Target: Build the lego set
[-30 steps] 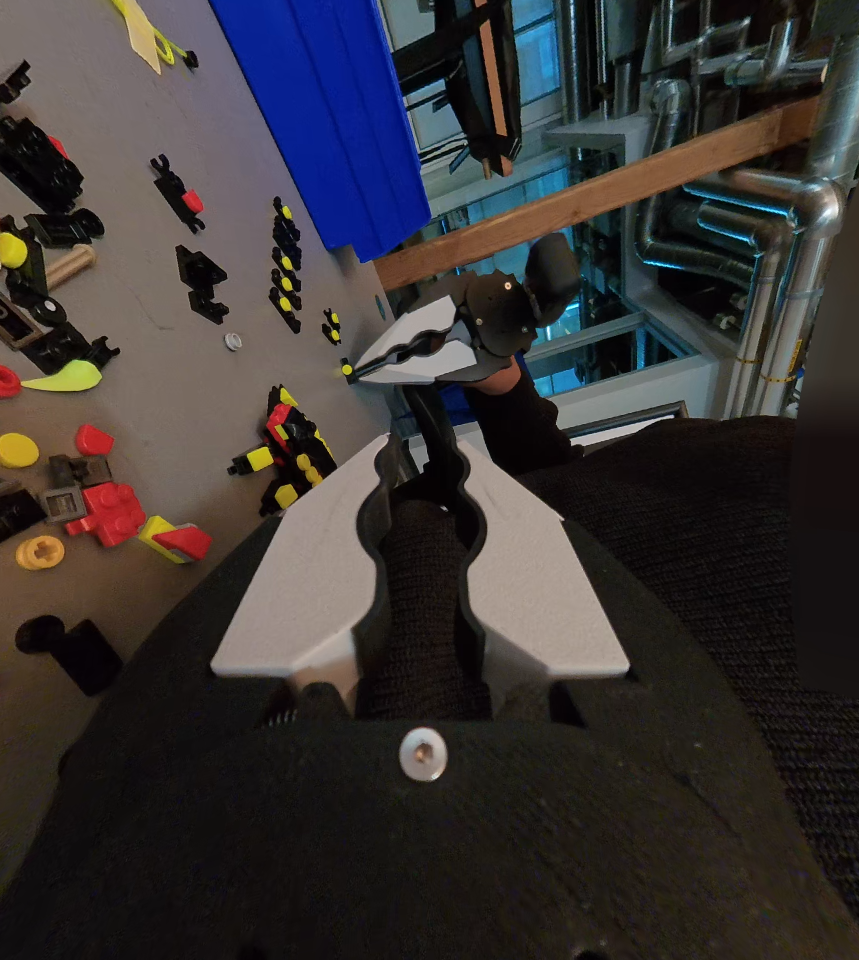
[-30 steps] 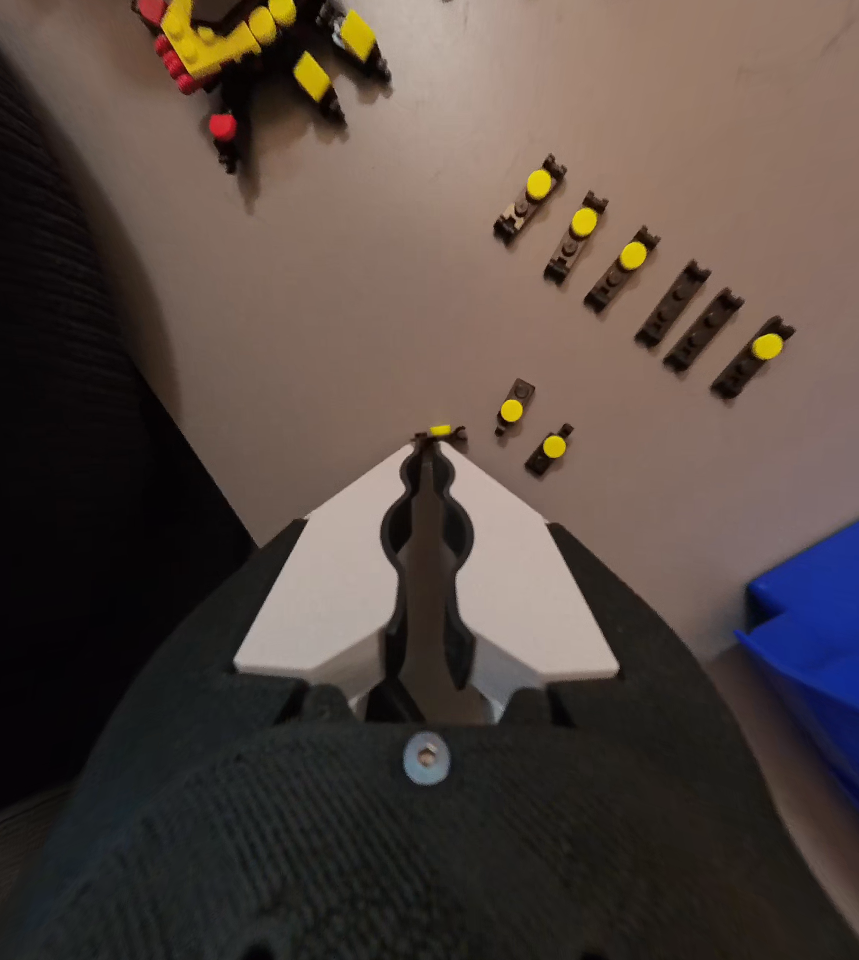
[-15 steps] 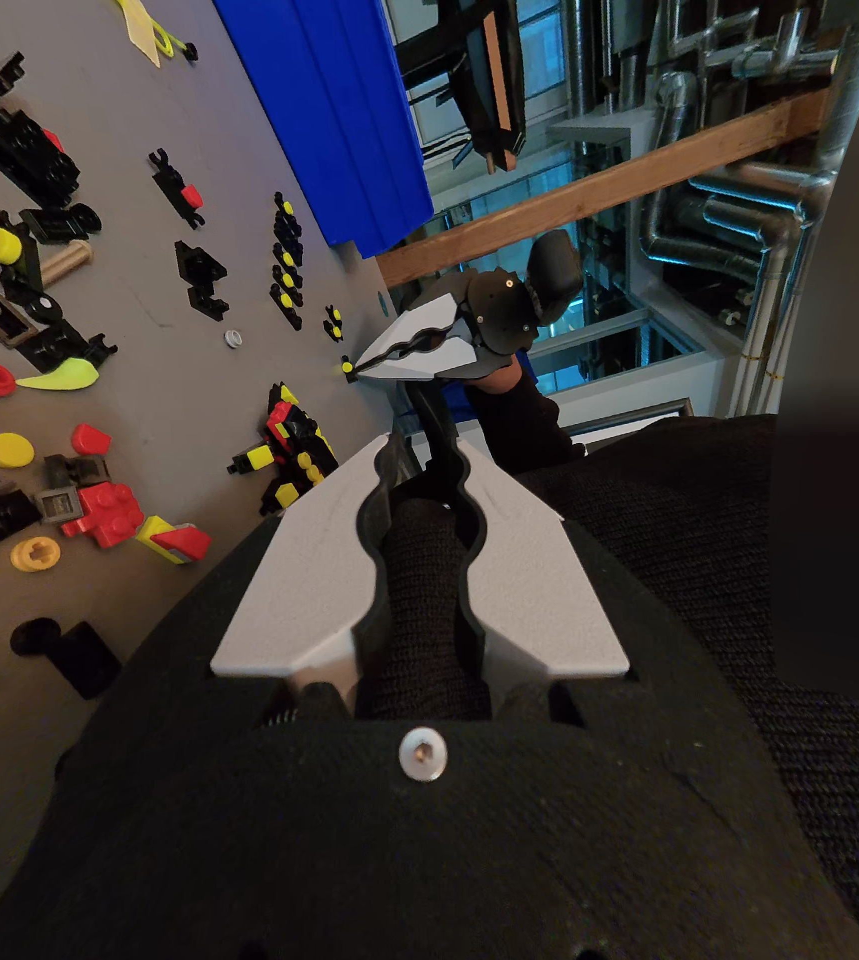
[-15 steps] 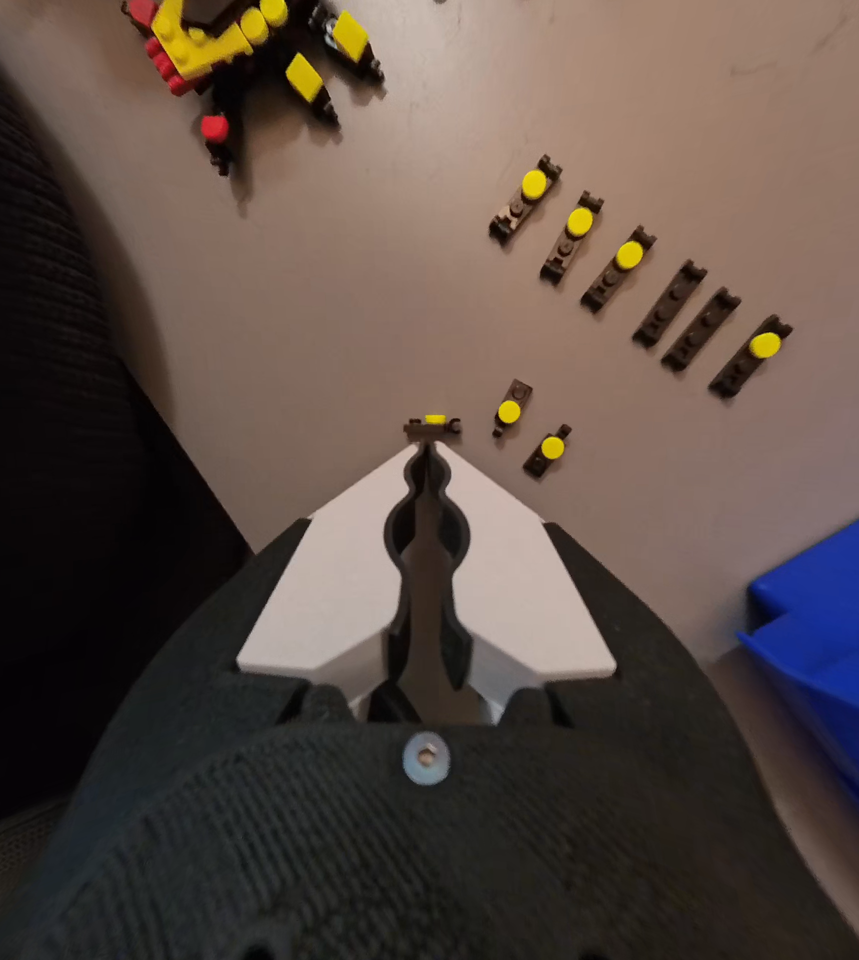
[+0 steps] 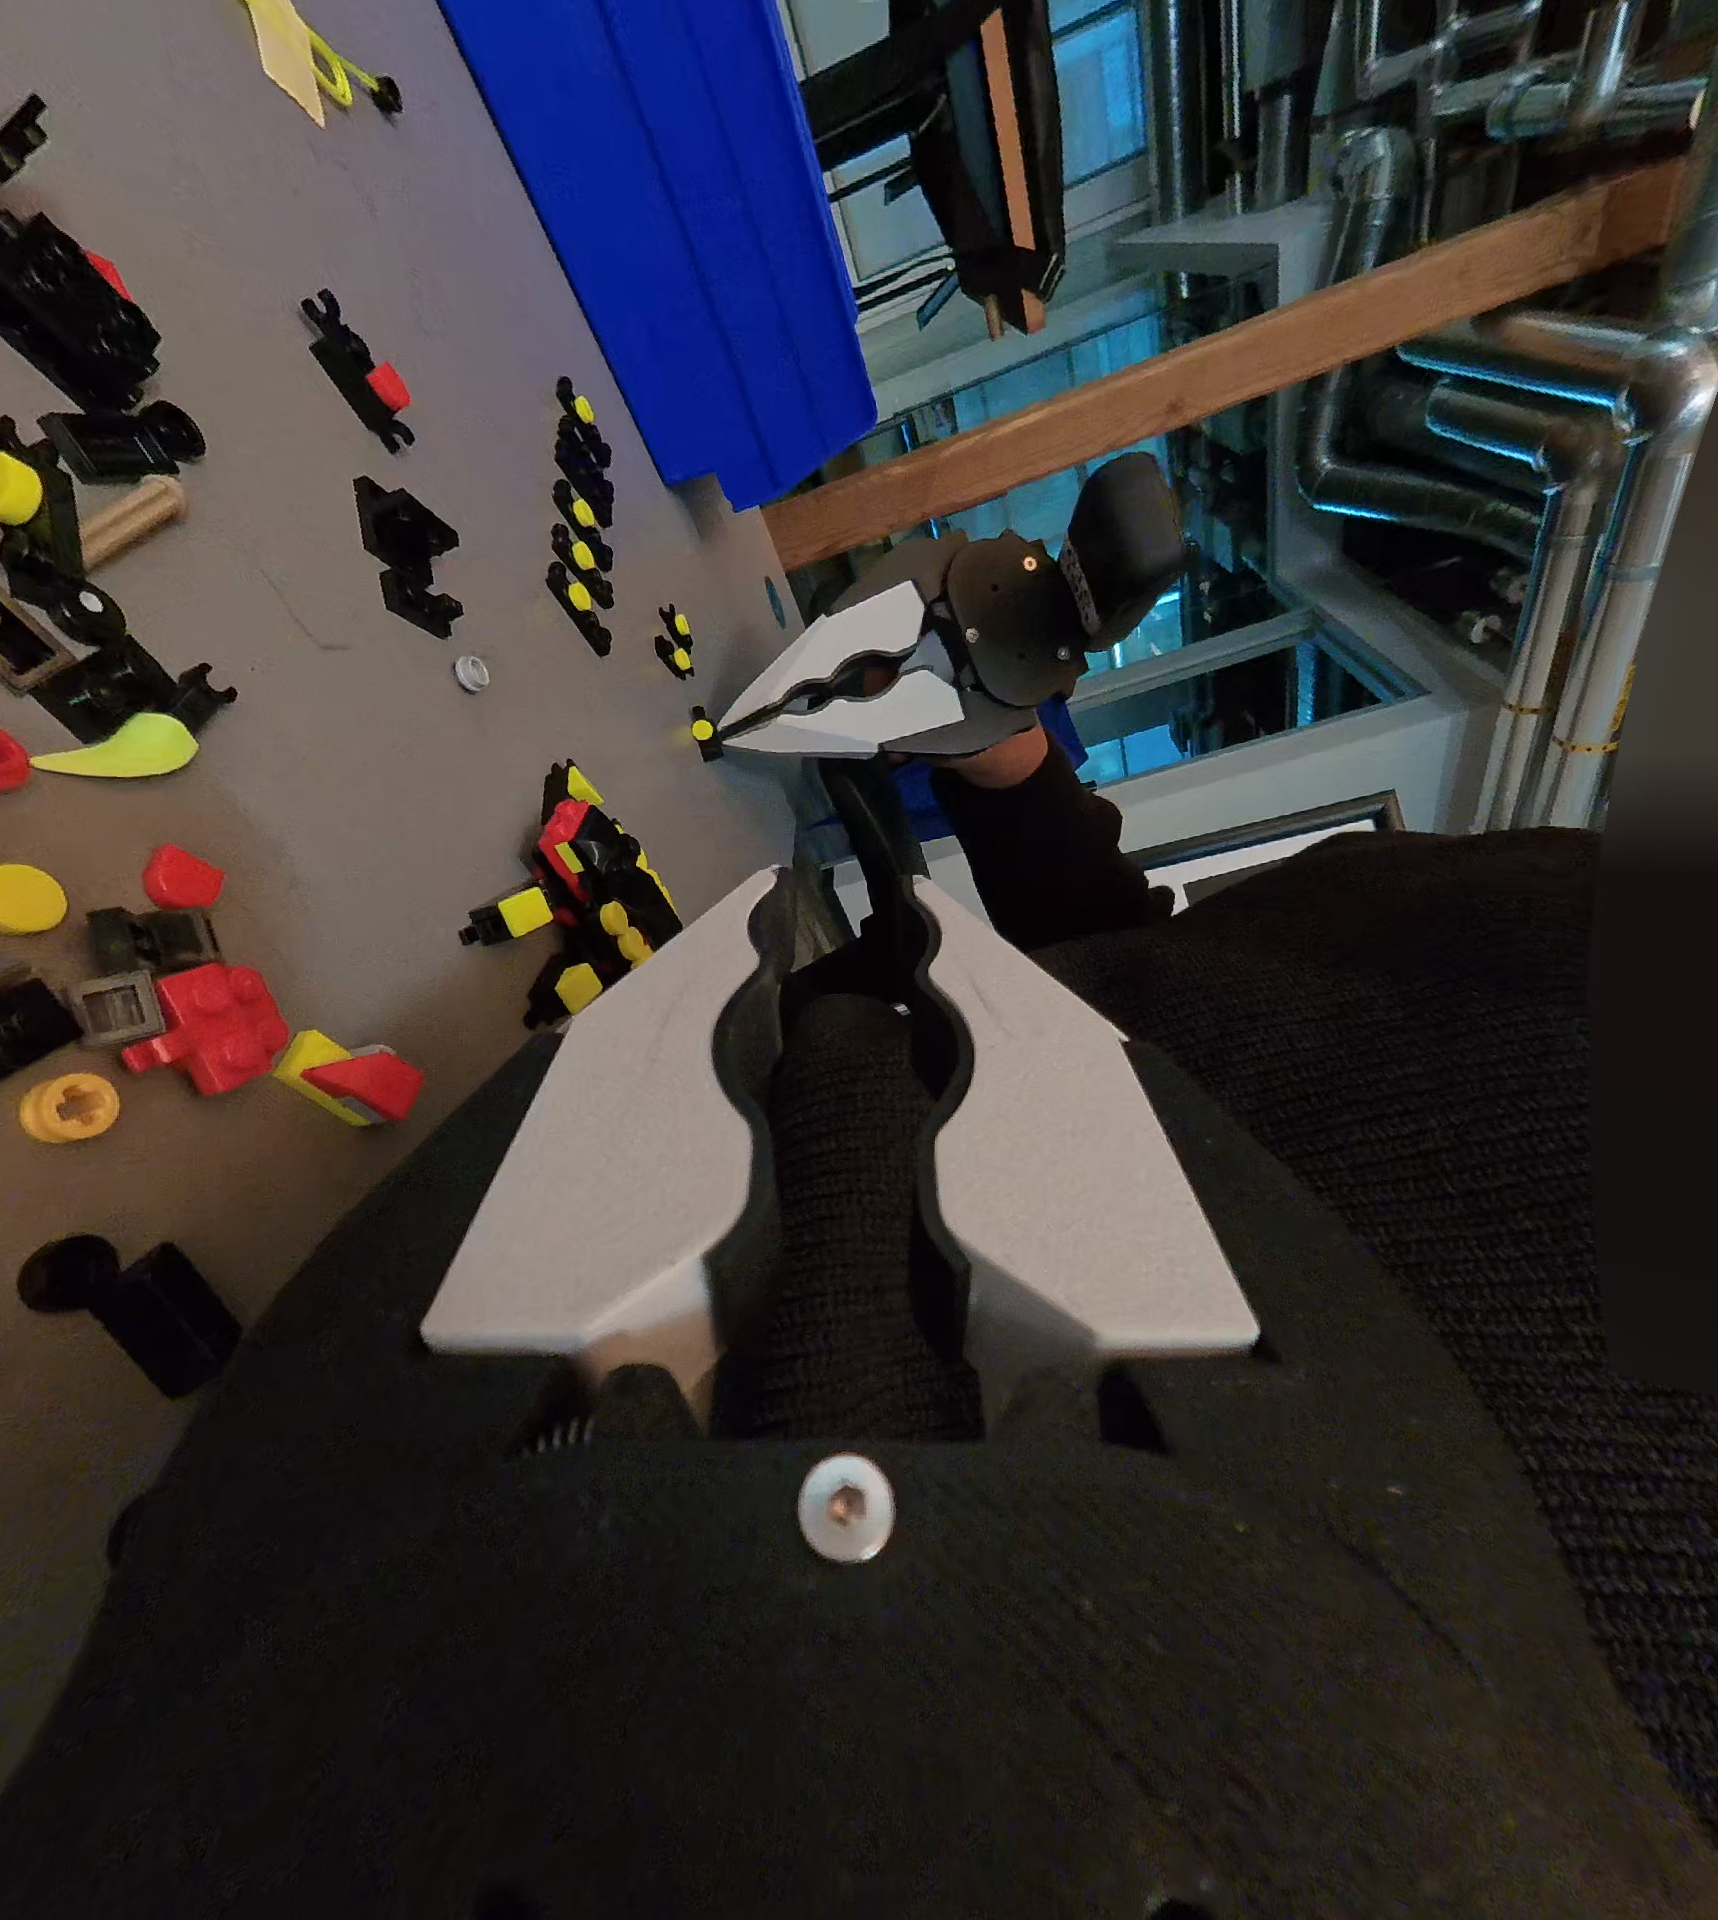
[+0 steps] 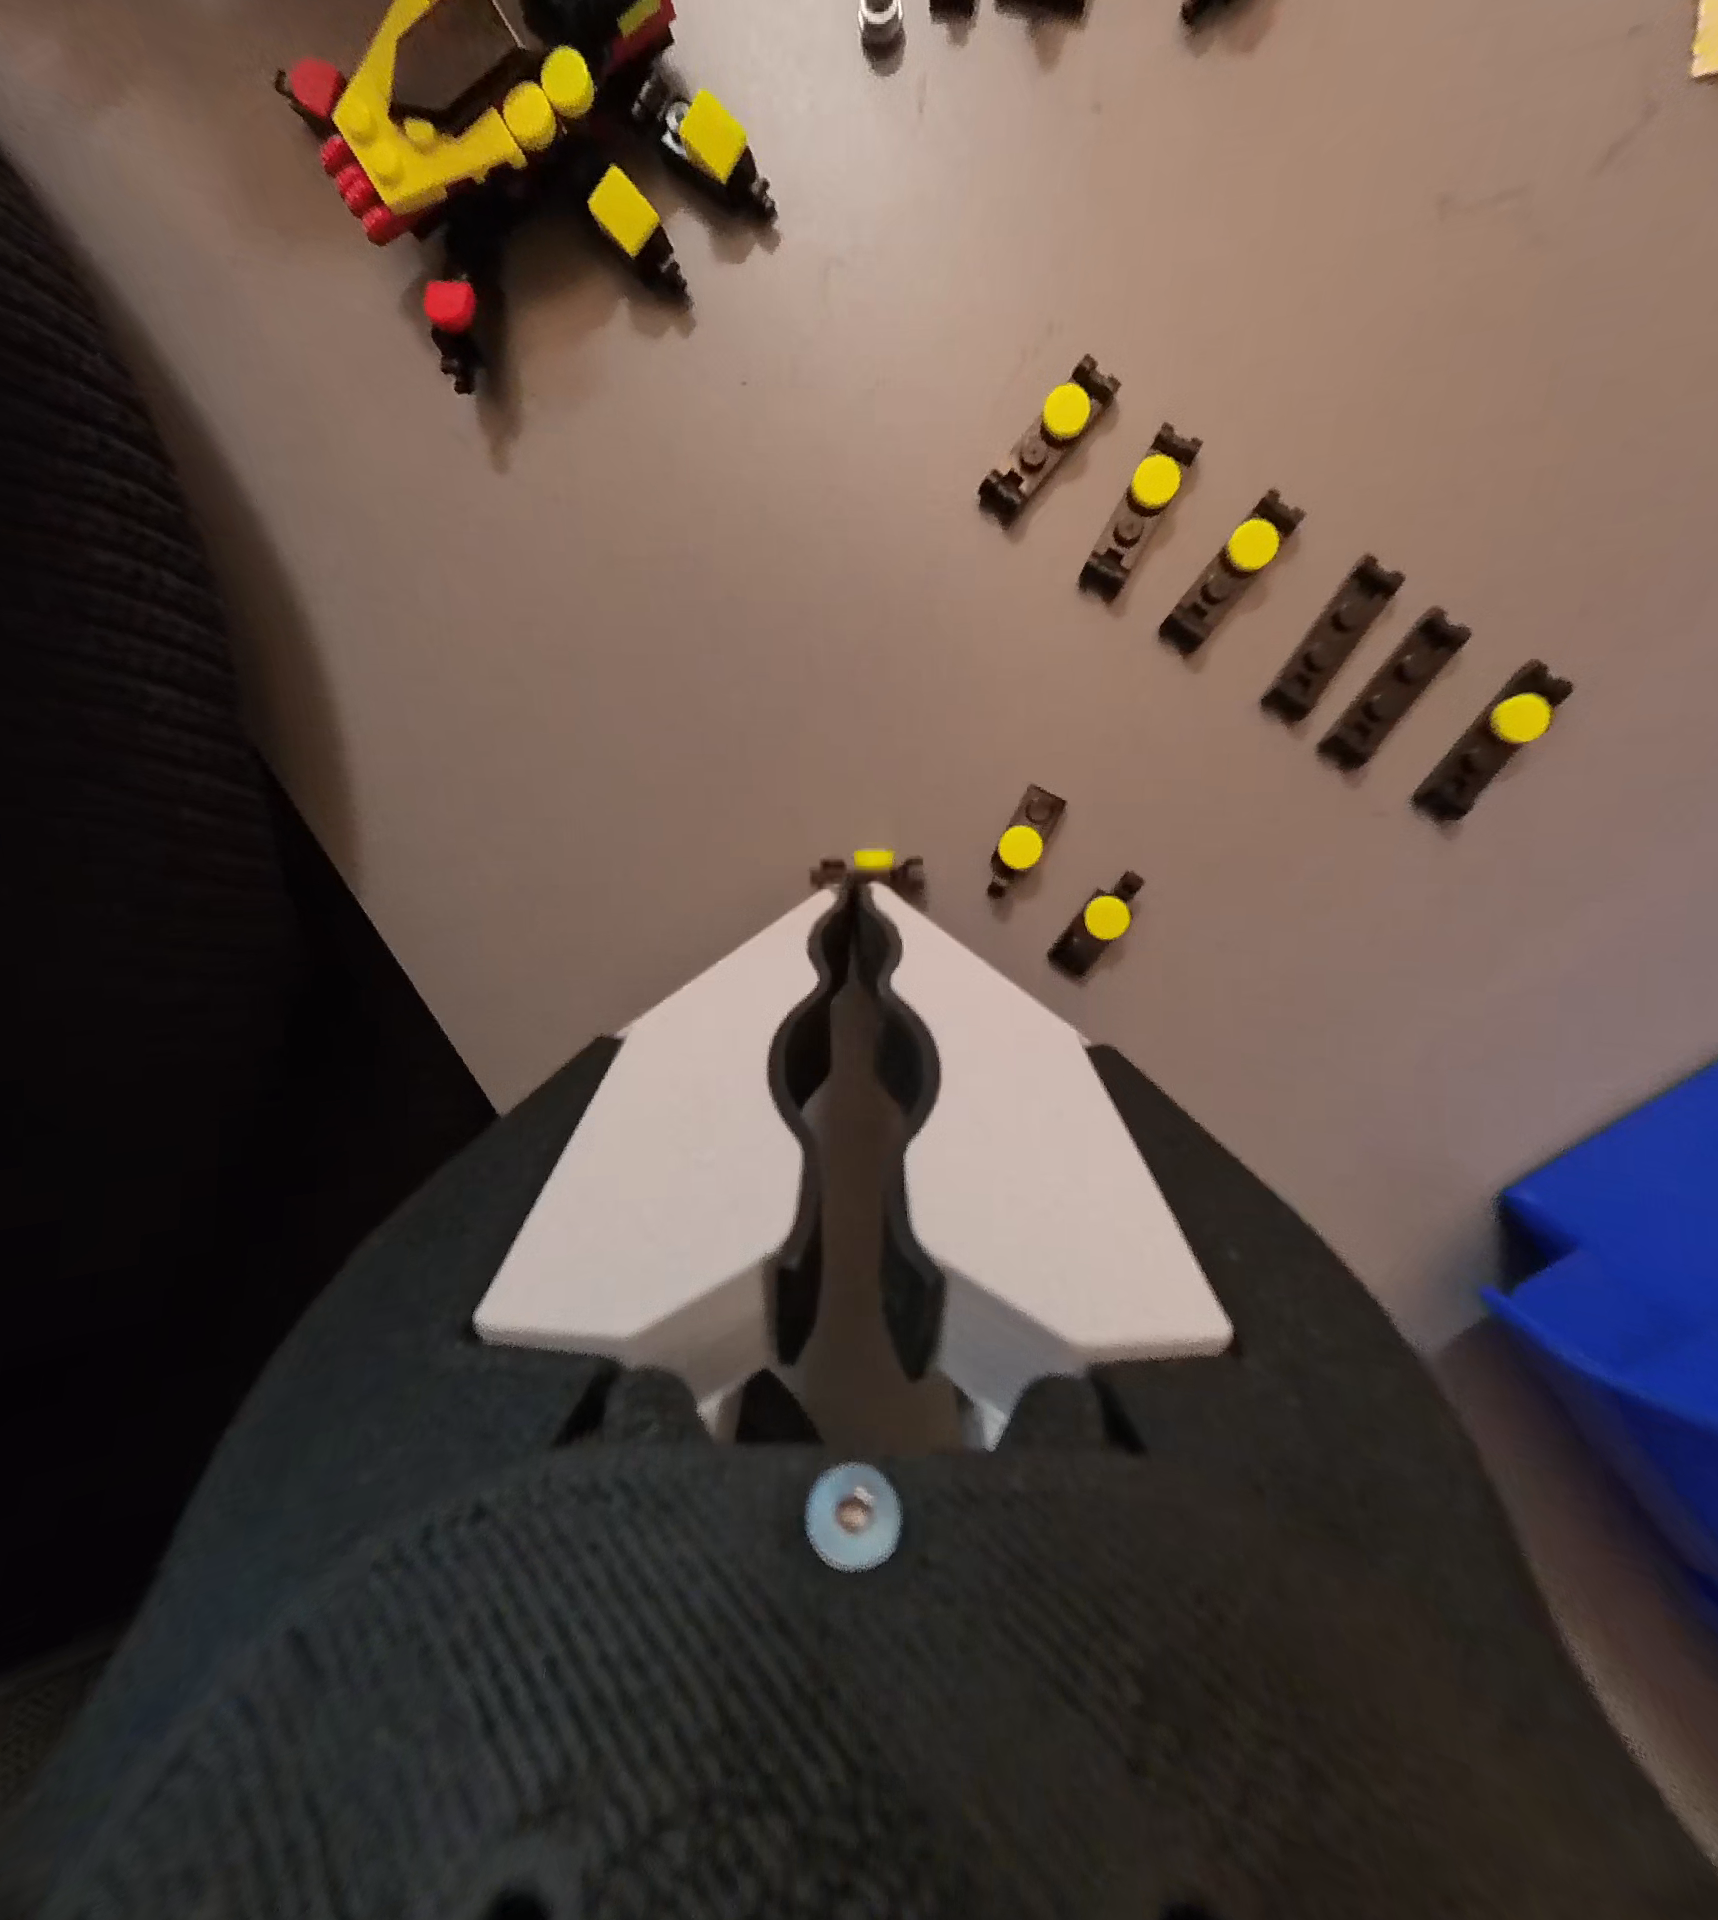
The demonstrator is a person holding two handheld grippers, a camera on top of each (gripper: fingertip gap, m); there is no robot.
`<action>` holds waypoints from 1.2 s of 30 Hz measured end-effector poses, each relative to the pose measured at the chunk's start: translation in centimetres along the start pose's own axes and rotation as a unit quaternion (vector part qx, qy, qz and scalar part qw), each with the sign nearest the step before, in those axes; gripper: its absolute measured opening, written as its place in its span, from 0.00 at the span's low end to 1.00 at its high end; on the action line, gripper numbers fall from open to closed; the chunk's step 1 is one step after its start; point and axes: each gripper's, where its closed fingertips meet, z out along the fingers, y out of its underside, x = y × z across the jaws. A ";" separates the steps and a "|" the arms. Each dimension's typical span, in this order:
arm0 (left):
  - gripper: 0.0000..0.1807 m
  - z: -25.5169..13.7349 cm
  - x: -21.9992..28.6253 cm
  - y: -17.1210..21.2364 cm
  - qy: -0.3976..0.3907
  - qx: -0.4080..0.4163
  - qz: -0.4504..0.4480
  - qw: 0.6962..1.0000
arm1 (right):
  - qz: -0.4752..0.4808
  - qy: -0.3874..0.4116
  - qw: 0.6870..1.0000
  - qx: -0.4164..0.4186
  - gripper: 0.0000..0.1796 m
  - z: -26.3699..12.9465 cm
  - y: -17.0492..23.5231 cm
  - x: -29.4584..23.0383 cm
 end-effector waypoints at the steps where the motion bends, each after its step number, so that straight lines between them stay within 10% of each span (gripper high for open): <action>1: 0.10 0.0 0.0 0.0 0.000 0.000 0.000 1.000 | -0.001 0.002 1.000 -0.004 0.00 0.0 0.3 0.0; 25: 0.10 0.3 -0.1 0.4 -0.008 -0.010 0.005 1.000 | 0.210 -0.024 0.977 -0.003 0.13 0.3 -0.7 -0.4; 36: 0.09 0.1 -0.1 0.4 -0.010 -0.009 0.008 1.000 | 0.212 -0.065 0.972 0.077 0.03 1.1 -3.6 -0.4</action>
